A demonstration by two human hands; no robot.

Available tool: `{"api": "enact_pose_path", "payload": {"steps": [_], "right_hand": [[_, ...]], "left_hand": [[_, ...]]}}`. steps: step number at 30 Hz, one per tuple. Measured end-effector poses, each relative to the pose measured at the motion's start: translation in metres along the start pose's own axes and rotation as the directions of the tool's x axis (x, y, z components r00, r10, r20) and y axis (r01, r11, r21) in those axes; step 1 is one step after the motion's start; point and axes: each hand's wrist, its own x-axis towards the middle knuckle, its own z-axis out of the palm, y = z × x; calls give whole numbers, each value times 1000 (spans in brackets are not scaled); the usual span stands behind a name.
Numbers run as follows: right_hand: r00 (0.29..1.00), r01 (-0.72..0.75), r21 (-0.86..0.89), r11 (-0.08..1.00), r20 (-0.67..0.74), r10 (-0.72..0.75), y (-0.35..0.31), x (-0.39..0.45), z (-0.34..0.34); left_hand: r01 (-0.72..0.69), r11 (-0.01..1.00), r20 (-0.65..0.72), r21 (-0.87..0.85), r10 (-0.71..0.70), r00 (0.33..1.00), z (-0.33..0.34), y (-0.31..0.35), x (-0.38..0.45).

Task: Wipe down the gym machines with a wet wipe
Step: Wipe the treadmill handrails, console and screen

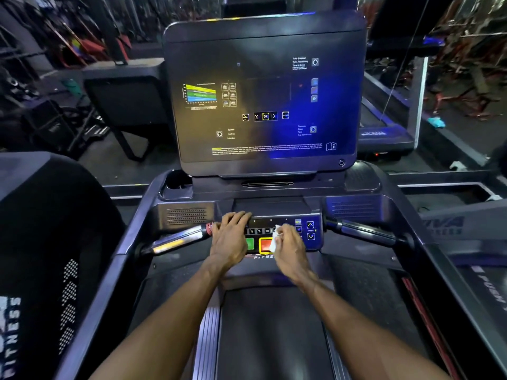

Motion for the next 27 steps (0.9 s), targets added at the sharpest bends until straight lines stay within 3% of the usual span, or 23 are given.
{"api": "enact_pose_path", "payload": {"steps": [4, 9, 13, 15, 17, 19, 21, 25, 27], "right_hand": [[988, 134, -107, 985, 96, -124, 8, -2, -4], [999, 31, -169, 985, -14, -34, 3, -6, 8], [933, 324, -241, 915, 240, -267, -40, -15, 34], [924, 359, -257, 897, 236, -302, -36, -11, 32], [957, 285, -277, 918, 132, -257, -17, -5, 23], [994, 95, -211, 973, -39, -105, 2, 0, 7], [994, -27, -149, 988, -111, 10, 9, 0, -5], [994, 101, -263, 960, -3, -106, 12, 6, -16], [997, 36, -262, 964, -52, -51, 19, 29, -32]], "left_hand": [[-26, 1000, 33, -14, 26, 999, -9, -5, 8], [-37, 997, 37, -68, 39, 999, -12, -12, 9], [-23, 997, 20, -77, 24, 1000, -9, -14, 6], [-22, 997, 22, -78, 24, 999, -9, -15, 5], [-32, 997, 39, -73, 35, 999, -9, -17, 5], [-40, 998, 46, -57, 43, 998, -10, -19, 6], [-42, 999, 43, -23, 43, 998, -9, -17, 9], [-57, 998, 5, 24, 57, 998, -7, -1, 20], [-93, 996, 2, 19, 93, 996, -5, 8, 28]]}}
